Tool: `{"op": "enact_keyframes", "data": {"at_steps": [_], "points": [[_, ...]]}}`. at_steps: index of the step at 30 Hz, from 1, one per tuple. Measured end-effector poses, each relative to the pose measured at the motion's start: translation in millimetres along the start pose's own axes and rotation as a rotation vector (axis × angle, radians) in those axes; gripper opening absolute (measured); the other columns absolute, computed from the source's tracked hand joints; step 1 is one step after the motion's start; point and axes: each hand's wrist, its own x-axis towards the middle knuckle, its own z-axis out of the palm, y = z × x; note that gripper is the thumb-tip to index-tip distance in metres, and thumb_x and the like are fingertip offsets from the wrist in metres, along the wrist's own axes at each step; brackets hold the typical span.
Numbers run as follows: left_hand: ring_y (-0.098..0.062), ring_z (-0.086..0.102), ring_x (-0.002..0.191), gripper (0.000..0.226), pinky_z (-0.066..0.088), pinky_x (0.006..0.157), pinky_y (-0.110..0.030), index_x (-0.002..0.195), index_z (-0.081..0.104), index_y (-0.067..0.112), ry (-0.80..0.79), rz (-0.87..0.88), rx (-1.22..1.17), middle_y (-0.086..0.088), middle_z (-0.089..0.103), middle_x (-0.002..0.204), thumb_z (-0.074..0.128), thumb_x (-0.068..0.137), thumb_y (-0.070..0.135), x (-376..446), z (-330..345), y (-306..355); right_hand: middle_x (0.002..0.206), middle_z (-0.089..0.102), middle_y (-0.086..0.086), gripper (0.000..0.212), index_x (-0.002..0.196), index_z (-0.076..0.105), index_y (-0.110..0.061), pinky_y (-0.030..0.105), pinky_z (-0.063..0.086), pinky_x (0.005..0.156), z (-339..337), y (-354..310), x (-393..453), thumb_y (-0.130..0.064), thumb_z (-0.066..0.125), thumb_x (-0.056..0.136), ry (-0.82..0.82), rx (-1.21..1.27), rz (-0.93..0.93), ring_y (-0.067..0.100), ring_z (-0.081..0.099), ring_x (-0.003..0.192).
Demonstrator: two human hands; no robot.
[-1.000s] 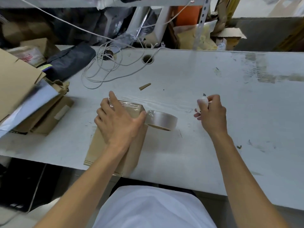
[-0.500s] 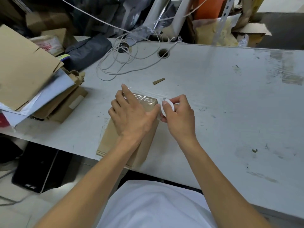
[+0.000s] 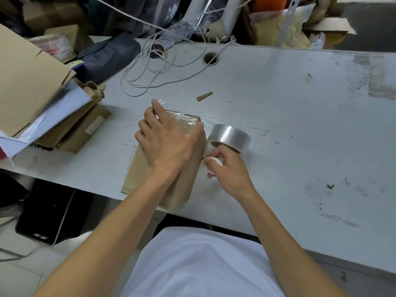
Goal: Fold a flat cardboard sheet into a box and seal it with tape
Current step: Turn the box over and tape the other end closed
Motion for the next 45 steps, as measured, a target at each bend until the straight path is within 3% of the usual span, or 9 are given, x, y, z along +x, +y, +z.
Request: {"op": "enact_keyframes", "data": {"at_steps": [9,13,17,21,24,29,34,40,45], "points": [[-0.037,0.034,0.136,0.111,0.028,0.11,-0.047,0.155,0.014,0.006,-0.003,0.0,-0.013,-0.016,0.03,0.154,0.058,0.079,0.074,-0.8,-1.2,0.5,0.069,0.064,0.004,0.005,0.094,0.066,-0.007,0.024,0.043,0.048,-44.8,-12.9,3.5,-0.008,0.061,0.095,0.002,0.223,-0.137,0.015,0.054,0.051],[-0.037,0.034,0.136,0.111,0.027,0.11,-0.047,0.155,0.014,0.005,-0.003,0.001,-0.018,-0.016,0.029,0.154,0.057,0.08,0.073,-1.6,-3.4,1.3,0.09,0.069,0.003,0.017,0.104,0.068,-0.011,0.025,0.043,0.048,-82.6,1.8,22.4,-0.006,0.053,0.098,0.321,0.34,-0.157,0.013,0.051,0.055],[-0.037,0.035,0.133,0.111,0.027,0.109,-0.047,0.155,0.014,0.004,-0.003,0.002,-0.02,-0.017,0.03,0.153,0.057,0.079,0.073,-2.2,-2.2,2.1,0.104,0.064,0.004,0.035,0.133,0.053,-0.022,0.028,0.052,0.066,-115.6,44.7,53.6,-0.014,0.049,0.099,0.558,0.127,0.044,0.016,0.062,0.078],[-0.038,0.036,0.132,0.111,0.028,0.108,-0.048,0.155,0.015,0.003,0.006,0.004,-0.012,-0.018,0.03,0.153,0.057,0.079,0.073,-1.3,-0.7,1.4,0.131,0.057,0.008,0.045,0.142,0.047,-0.02,0.028,0.045,0.093,-124.7,63.8,68.5,-0.015,0.049,0.097,0.467,-0.283,0.055,0.023,0.058,0.112],[-0.039,0.036,0.132,0.112,0.028,0.107,-0.049,0.155,0.015,0.003,0.006,0.002,-0.013,-0.019,0.031,0.152,0.057,0.079,0.074,-1.0,-0.4,1.7,0.146,0.04,0.003,0.059,0.14,0.051,-0.021,0.034,0.037,0.111,-133.0,66.8,61.6,0.005,0.046,0.087,0.373,-0.36,-0.065,0.022,0.041,0.133],[-0.04,0.036,0.132,0.113,0.028,0.108,-0.049,0.155,0.015,0.003,0.004,-0.001,-0.007,-0.019,0.03,0.152,0.056,0.079,0.075,-0.9,0.1,1.4,0.141,0.046,-0.016,0.055,0.126,0.058,-0.032,0.035,0.035,0.11,-136.2,68.0,28.5,0.0,0.052,0.081,0.036,-0.34,-0.099,0.012,0.032,0.135],[-0.04,0.036,0.131,0.112,0.028,0.108,-0.049,0.154,0.016,0.003,0.002,0.002,0.002,-0.019,0.031,0.151,0.057,0.079,0.074,-0.5,-0.5,1.5,0.123,0.065,-0.012,0.033,0.119,0.066,-0.028,0.04,0.045,0.103,-134.9,64.2,22.7,-0.012,0.06,0.092,-0.126,-0.163,-0.09,0.014,0.058,0.116],[-0.039,0.035,0.132,0.111,0.028,0.108,-0.048,0.154,0.015,0.003,-0.004,-0.006,0.003,-0.018,0.03,0.152,0.055,0.08,0.074,-0.7,-1.3,2.5,0.085,0.065,-0.009,0.01,0.099,0.067,-0.019,0.013,0.042,0.069,-104.9,28.0,41.3,-0.027,0.062,0.094,0.109,-0.227,-0.179,0.002,0.058,0.077],[-0.039,0.036,0.131,0.113,0.028,0.108,-0.048,0.155,0.015,0.002,-0.013,0.005,-0.015,-0.018,0.031,0.152,0.056,0.079,0.075,-2.2,-3.8,1.1,0.087,0.055,-0.003,0.021,0.086,0.056,-0.012,0.028,0.036,0.067,-63.9,22.8,61.1,-0.032,0.063,0.091,0.23,-0.581,-0.221,0.015,0.051,0.078]]}}
